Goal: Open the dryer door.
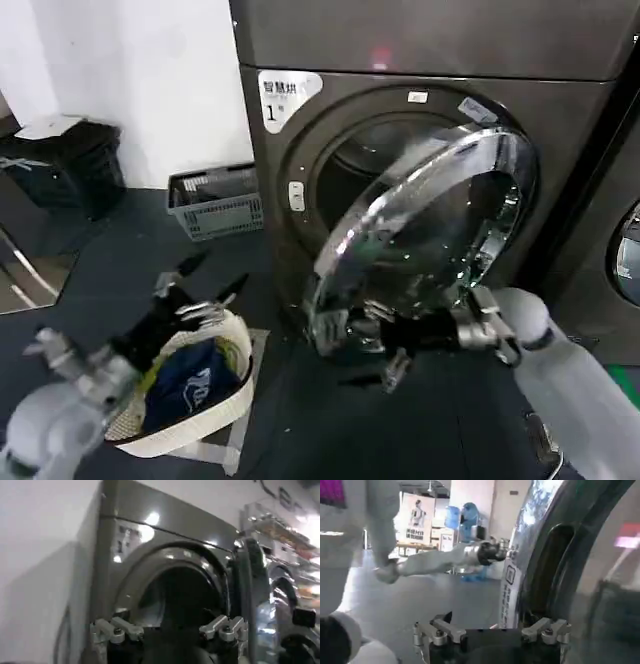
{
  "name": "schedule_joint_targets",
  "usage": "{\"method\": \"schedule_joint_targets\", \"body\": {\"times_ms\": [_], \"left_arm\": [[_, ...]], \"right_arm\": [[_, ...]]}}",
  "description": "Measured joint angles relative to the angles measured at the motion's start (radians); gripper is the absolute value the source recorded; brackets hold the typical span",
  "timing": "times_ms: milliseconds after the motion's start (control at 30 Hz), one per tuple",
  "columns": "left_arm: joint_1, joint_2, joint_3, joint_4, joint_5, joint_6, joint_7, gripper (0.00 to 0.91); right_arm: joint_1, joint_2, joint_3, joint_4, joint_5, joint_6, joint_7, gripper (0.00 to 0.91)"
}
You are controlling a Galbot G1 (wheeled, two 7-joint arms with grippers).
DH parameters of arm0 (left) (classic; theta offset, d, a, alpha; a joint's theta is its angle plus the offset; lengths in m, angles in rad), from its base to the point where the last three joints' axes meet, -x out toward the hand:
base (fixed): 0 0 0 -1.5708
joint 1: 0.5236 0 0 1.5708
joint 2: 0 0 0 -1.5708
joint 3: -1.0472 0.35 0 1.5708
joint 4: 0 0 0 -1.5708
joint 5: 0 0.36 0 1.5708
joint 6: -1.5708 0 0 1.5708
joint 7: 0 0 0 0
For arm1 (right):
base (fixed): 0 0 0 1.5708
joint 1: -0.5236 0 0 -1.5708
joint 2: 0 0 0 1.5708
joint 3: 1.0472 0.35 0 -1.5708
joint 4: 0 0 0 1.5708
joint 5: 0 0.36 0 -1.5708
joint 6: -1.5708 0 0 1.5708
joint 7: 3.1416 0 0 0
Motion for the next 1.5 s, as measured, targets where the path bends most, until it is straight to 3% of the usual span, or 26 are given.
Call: {"method": "schedule_joint_targets", "body": {"times_ms": [167,433,733,900,1067,1300,1500], "left_arm": [[-0.184,0.106,0.201,0.101,-0.029,-0.012,0.011,0.907],[-0.466,0.105,0.530,0.241,-0.063,-0.013,0.042,0.907],[-0.667,0.030,0.763,0.341,-0.091,0.008,0.117,0.907],[-0.726,-0.007,0.844,0.352,-0.106,0.012,0.124,0.907],[-0.787,-0.049,0.947,0.337,-0.108,0.005,0.109,0.907],[-0.876,-0.116,1.099,0.332,-0.113,-0.009,0.100,0.907],[-0.961,-0.210,1.193,0.379,-0.089,-0.033,0.087,0.907]], "right_arm": [[-0.095,-0.055,0.184,-0.050,0.005,0.014,-0.025,0.907],[-0.242,-0.089,0.521,-0.151,0.008,0.015,0.006,0.907],[-0.382,-0.087,0.903,-0.238,0.027,0.044,0.341,0.907],[-0.506,-0.019,1.141,-0.155,0.026,-0.024,0.626,0.907],[-0.620,0.078,1.328,-0.093,-0.068,-0.020,0.856,0.907],[-0.745,0.152,1.527,-0.075,-0.213,-0.099,1.120,0.907],[-0.820,0.173,1.669,-0.060,-0.236,-0.137,1.214,0.907]]}}
